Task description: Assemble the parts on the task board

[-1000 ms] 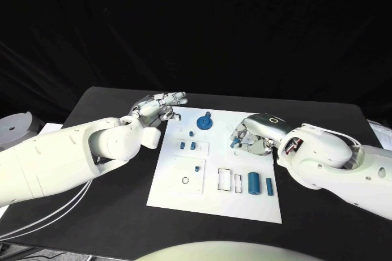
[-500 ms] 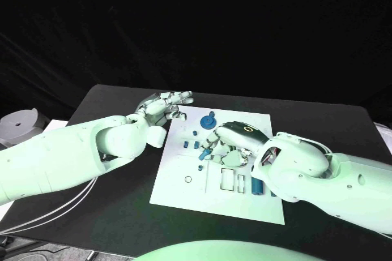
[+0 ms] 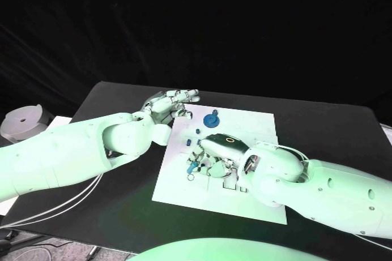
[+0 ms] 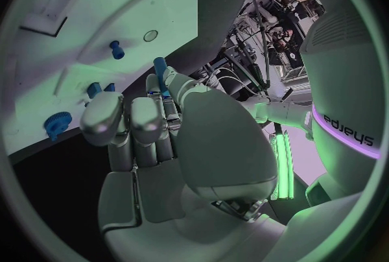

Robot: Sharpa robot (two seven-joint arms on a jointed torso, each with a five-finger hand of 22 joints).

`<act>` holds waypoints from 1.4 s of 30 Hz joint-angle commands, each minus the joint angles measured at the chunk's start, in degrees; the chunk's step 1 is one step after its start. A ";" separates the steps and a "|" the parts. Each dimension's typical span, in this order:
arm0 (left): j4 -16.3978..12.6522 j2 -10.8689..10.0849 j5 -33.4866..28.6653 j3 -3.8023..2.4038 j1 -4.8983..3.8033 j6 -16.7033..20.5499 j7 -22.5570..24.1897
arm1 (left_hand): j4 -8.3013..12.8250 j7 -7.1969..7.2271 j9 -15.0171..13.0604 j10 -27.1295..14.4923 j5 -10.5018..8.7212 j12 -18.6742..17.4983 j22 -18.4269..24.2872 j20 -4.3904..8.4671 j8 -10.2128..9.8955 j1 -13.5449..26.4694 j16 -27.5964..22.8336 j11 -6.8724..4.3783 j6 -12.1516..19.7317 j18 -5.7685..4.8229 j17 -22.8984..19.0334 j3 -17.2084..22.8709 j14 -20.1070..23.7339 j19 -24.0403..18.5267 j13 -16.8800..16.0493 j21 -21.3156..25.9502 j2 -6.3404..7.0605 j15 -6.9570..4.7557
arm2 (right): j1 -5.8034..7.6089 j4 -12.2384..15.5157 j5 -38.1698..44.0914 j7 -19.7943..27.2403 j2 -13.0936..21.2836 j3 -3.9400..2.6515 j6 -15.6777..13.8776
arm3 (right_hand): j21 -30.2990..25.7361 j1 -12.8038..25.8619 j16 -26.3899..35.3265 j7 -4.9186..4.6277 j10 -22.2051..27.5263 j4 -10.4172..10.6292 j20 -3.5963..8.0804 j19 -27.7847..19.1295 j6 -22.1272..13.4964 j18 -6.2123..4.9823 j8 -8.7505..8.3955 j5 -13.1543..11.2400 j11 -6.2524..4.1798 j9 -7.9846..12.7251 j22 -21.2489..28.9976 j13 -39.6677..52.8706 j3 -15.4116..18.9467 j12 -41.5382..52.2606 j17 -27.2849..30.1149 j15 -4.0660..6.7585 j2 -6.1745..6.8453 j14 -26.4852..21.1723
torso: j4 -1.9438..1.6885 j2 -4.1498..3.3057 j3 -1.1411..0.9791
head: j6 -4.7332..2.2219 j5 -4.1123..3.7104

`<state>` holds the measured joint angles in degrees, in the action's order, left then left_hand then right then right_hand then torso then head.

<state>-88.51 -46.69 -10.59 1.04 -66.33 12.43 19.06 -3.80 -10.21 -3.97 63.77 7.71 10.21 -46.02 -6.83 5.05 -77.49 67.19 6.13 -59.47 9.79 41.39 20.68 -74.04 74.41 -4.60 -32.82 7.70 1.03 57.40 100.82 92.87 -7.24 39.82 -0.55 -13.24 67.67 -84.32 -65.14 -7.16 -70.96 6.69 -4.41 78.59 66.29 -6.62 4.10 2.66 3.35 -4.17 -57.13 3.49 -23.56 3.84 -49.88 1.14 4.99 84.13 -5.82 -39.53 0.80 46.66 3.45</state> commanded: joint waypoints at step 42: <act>0.07 0.23 0.32 -0.04 -0.03 -1.32 -0.01 | 0.18 -0.10 0.09 -0.19 0.16 0.29 0.04 0.24 0.26 -0.43 0.26 0.00 0.09 0.58 -0.07 -0.16 0.40 -0.27 0.05 0.33 -0.01 0.07 | -1.53 -2.68 10.21 -5.98 -4.50 0.58 9.73 | 0.39 0.67 -0.46 -0.41 0.15 0.06 -0.25 -0.14 -0.04 0.06 -0.15 0.16 0.45 -0.10 -0.06 0.12 -0.43 -0.20 -0.24 0.00 0.62 0.55 | 0.06 0.01 -0.06 | 0.27 0.21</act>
<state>-88.36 -46.57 -10.52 1.04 -66.33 12.23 18.86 -3.81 -10.21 -3.97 63.78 7.71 10.21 -46.02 -6.83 5.05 -77.49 67.19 6.13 -59.47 9.79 41.40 20.68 -74.04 74.41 -4.62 -32.83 7.69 1.03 56.15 98.22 101.08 -12.02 35.52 -0.21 -6.57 67.91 -83.83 -65.36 -7.58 -71.03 6.70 -4.41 78.59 66.13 -6.63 3.89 2.50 3.62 -4.33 -57.23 3.56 -23.55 3.71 -50.20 1.14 5.48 84.13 -5.76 -39.53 0.77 46.93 3.65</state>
